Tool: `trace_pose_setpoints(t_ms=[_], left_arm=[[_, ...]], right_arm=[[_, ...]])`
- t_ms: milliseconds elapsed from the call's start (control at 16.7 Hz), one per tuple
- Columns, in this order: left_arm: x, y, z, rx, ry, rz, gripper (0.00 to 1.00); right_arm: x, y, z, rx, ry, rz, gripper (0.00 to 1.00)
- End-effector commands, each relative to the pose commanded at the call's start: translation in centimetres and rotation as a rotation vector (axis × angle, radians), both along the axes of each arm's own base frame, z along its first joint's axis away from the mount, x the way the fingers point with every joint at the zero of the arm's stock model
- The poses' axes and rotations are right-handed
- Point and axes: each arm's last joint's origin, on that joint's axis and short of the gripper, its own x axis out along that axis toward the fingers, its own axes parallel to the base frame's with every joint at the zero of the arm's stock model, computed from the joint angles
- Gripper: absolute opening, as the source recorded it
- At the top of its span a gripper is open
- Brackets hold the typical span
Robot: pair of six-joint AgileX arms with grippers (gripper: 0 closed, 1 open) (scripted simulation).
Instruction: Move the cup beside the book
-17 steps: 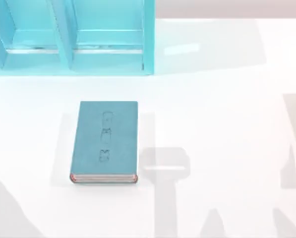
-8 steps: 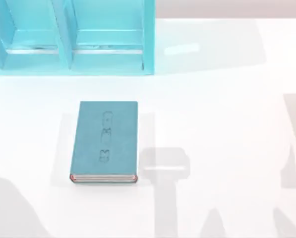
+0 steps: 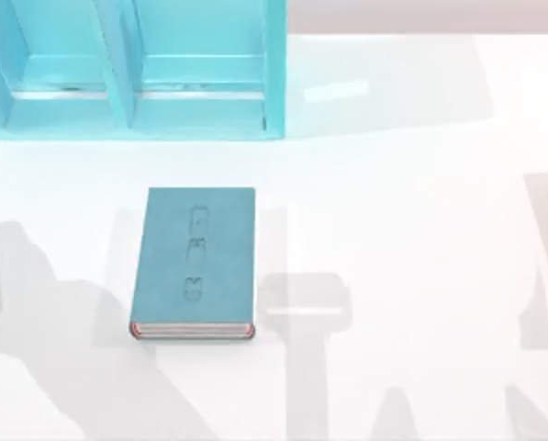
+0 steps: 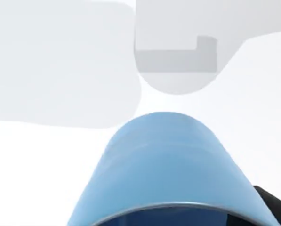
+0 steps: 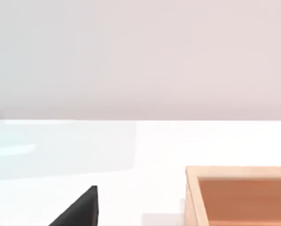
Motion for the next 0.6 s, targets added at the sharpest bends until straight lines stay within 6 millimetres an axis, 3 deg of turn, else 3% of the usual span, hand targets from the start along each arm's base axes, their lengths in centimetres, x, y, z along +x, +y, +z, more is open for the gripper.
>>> trace_pose_setpoints(t_ms=[240,600], left_arm=[[2.7,-5.0,0.5,0.000,0.023,0.249,0.00],[5.1,-14.7,1.2,0.025,0.065,0.716,0.00]], right_arm=[[0.0,0.0,0.0,0.000,0.000,0.000,1.00],[0.0,0.0,0.0,0.000,0.000,0.000,1.00]])
